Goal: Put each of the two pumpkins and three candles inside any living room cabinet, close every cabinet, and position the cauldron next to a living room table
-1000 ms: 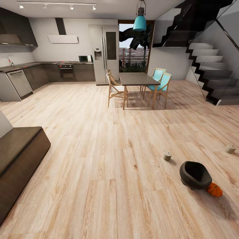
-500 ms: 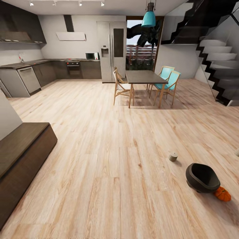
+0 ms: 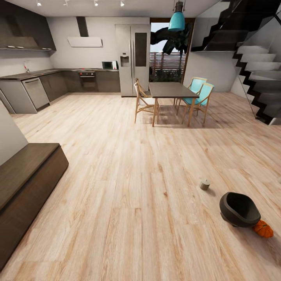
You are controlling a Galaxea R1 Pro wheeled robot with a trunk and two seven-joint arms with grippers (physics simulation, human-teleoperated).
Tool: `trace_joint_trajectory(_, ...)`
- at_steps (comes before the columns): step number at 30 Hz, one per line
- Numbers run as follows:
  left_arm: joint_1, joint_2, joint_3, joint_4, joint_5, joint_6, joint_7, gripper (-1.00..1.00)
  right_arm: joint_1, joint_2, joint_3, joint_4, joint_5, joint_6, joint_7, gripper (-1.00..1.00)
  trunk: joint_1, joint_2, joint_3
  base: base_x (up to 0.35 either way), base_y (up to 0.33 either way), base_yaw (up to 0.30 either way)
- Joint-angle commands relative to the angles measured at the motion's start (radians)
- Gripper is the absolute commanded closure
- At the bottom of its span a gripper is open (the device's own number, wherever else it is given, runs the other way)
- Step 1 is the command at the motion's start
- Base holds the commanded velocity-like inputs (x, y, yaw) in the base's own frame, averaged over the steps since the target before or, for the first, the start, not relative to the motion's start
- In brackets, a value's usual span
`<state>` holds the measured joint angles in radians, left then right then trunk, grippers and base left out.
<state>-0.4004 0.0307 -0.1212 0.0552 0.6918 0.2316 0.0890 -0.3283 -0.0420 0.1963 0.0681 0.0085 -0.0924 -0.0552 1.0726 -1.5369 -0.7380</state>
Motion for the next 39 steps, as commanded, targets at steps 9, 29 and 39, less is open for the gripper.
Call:
trace_joint_trajectory(9, 0.0, -0.001, 0.0, 0.001, -0.001, 0.0, 0.001, -1.0, 0.0, 0.002, 0.0, 0.001, -0.005, 0.0, 0.0, -1.0, 0.0, 0.0, 0.0, 0.064, 0.0, 0.0)
trace_joint_trajectory(29, 0.0, -0.002, 0.0, 0.001, 0.0, 0.0, 0.003, -1.0, 0.0, 0.002, 0.0, 0.001, -0.005, 0.0, 0.0, -1.0, 0.0, 0.0, 0.0, 0.323, 0.0, 0.0)
trace_joint_trajectory(39, 0.0, -0.002, 0.0, 0.002, 0.0, 0.001, 0.003, -1.0, 0.0, 0.002, 0.0, 0.001, -0.005, 0.0, 0.0, -1.0, 0.0, 0.0, 0.0, 0.328, 0.0, 0.0)
